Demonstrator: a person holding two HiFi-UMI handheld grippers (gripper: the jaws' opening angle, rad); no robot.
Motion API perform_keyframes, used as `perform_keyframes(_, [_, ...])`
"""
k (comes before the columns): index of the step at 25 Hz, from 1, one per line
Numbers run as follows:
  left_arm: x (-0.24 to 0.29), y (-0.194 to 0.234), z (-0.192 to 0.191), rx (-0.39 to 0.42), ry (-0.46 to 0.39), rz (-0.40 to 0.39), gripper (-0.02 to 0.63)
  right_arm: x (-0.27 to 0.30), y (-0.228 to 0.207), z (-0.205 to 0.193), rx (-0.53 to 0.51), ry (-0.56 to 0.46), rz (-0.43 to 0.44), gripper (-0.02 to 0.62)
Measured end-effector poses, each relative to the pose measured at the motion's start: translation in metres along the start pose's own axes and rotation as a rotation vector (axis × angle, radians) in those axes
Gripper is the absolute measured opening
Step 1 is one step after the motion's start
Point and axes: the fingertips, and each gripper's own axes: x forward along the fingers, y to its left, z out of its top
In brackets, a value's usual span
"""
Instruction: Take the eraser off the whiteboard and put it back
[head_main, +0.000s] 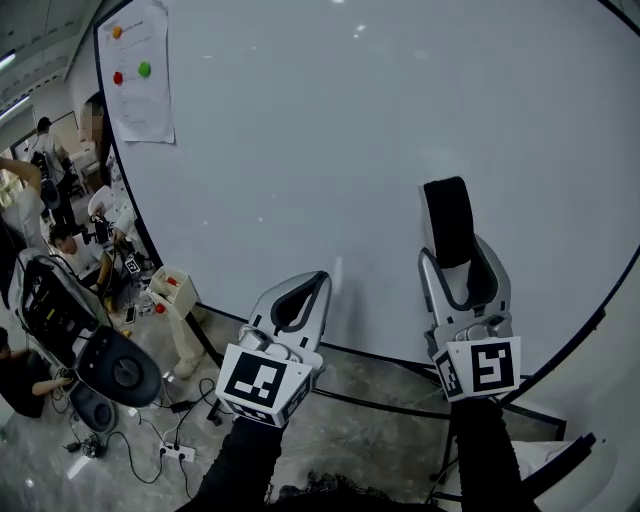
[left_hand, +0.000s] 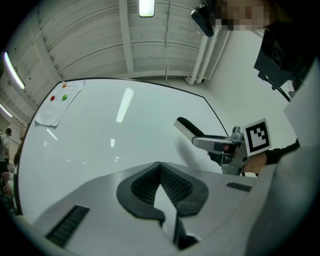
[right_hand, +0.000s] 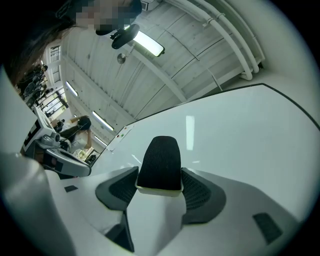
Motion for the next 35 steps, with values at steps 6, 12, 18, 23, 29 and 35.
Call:
perform_keyframes(6, [-0.011, 0.026, -0.002, 0.004, 0.008, 0.016, 0.005, 0.028, 0.019, -0.013, -0.014, 0.03, -0.015, 0.278])
perform_keyframes(12, [-0.019, 0.039, -0.003, 0.024, 0.009, 0.014, 0.005, 0.046, 0.023, -0.037, -0.066, 0.103, -0.064, 0.278])
perform_keyframes(18, [-0.023, 0.041, -0.007, -0.013, 0.004, 0.017, 0.005, 0.052, 0.02, -0.049, -0.194, 0.164, -0.14, 0.278])
perform_keyframes(23, [-0.024, 0.047, -0.013, -0.015, 0.004, 0.018, 0.006, 0.059, 0.02, -0.055, -0.211, 0.193, -0.184, 0.278])
perform_keyframes(29, [-0.024, 0.051, -0.014, -0.009, 0.002, 0.012, 0.005, 0.063, 0.018, -0.062, -0.246, 0.212, -0.219, 0.278])
perform_keyframes(35, [-0.025, 0.053, -0.014, -0.01, -0.002, 0.011, 0.006, 0.065, 0.018, -0.064, -0.283, 0.22, -0.227, 0.278])
